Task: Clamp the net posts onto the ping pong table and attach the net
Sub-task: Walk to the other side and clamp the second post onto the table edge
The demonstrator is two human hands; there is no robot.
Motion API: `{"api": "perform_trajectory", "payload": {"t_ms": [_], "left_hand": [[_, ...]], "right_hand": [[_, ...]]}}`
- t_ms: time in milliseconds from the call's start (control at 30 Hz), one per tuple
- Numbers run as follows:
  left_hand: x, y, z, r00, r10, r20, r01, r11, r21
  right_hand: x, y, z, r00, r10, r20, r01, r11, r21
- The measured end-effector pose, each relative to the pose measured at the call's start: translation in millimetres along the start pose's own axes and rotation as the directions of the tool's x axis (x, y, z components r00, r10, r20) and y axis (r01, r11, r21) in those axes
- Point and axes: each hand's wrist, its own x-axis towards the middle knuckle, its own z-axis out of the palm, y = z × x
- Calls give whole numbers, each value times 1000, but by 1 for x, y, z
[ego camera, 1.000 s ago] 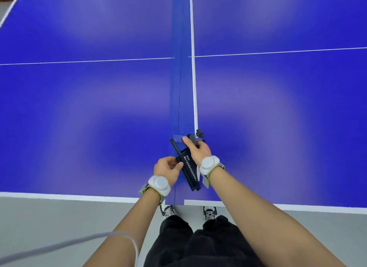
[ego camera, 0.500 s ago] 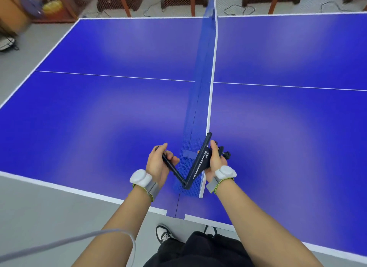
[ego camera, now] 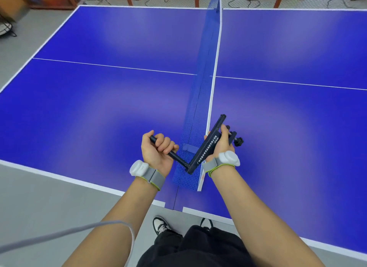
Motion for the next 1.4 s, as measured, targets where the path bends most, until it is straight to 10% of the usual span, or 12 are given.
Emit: {"api": "perform_trajectory", "payload": {"t_ms": [1400], "left_hand": [[-46,1,35,986,163,-39,-158,981,115]], "right_hand": [[-25,-8,2,999,-14,39,12,998,62]]}}
